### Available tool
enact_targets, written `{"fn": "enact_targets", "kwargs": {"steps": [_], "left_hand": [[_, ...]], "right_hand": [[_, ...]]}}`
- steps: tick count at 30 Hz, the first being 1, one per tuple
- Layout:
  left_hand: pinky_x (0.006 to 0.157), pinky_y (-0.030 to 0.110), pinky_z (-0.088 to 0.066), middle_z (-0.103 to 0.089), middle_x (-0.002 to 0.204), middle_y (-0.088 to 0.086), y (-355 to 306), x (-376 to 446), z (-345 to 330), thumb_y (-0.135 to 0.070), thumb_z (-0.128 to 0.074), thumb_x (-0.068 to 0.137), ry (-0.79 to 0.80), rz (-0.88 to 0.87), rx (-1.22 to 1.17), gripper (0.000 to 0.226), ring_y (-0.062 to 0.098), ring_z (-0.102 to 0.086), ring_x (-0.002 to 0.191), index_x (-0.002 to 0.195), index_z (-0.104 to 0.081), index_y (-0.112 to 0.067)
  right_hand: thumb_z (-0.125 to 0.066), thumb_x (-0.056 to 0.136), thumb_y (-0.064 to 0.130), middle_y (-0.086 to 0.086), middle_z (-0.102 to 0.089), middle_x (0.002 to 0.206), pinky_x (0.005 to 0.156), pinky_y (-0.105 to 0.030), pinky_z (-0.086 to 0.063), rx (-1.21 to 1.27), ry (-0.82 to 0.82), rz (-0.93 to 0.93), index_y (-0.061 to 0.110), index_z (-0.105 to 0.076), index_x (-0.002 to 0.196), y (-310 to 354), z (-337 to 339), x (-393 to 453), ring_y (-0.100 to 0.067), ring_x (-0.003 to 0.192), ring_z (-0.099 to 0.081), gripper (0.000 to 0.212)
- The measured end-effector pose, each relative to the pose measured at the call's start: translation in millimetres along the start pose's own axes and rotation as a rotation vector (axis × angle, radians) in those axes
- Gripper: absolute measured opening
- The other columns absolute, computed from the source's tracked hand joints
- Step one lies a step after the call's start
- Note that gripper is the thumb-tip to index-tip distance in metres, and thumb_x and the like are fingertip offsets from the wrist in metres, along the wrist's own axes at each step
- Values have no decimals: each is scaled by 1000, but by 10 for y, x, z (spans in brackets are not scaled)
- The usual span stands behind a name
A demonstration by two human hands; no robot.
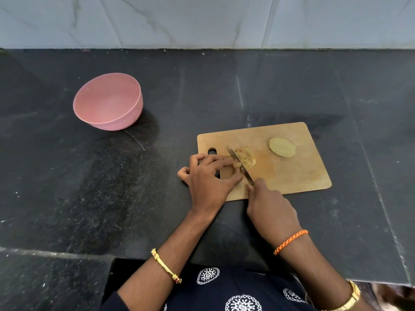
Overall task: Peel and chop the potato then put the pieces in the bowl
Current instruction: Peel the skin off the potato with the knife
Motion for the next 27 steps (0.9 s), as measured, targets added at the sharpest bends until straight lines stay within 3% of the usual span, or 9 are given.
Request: {"fn": "enact_targets", "kwargs": {"steps": [5, 18, 27], "left_hand": [[81, 34, -22, -66, 92, -25, 14, 13, -10, -50, -71, 66, 2, -2, -12, 20, 8, -45, 103, 82, -72, -39], [80, 29, -17, -62, 95, -26, -70, -13, 0, -59, -64, 63, 27, -90, -10, 33, 4, -43, 102, 86, -73, -37], [80, 29, -19, -64, 99, -23, -82, -28, -7, -59, -68, 62, 52, -107, 30, 35, 7, -45, 104, 90, -71, -38]], "right_hand": [[-23, 101, 38, -4, -47, 77, 62, -34, -37, 48, 5, -31, 18, -32, 93, -54, -2, -28, -25, 70, -47, 23], [-26, 101, 39, -7, -53, 83, 63, -34, -42, 87, 25, -39, 18, -36, 93, -83, 11, 14, -25, 73, -52, 25], [-30, 100, 37, -13, -61, 94, 76, -40, -50, 210, 103, -49, 14, -46, 94, -87, -31, 54, -28, 85, -60, 29]]}}
Point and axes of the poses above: each hand's wrist, its own x-axis towards the middle knuckle, its own z-axis out of the back of the hand, y = z × x, the point moved 10 cm from there along x, towards the middle knuckle
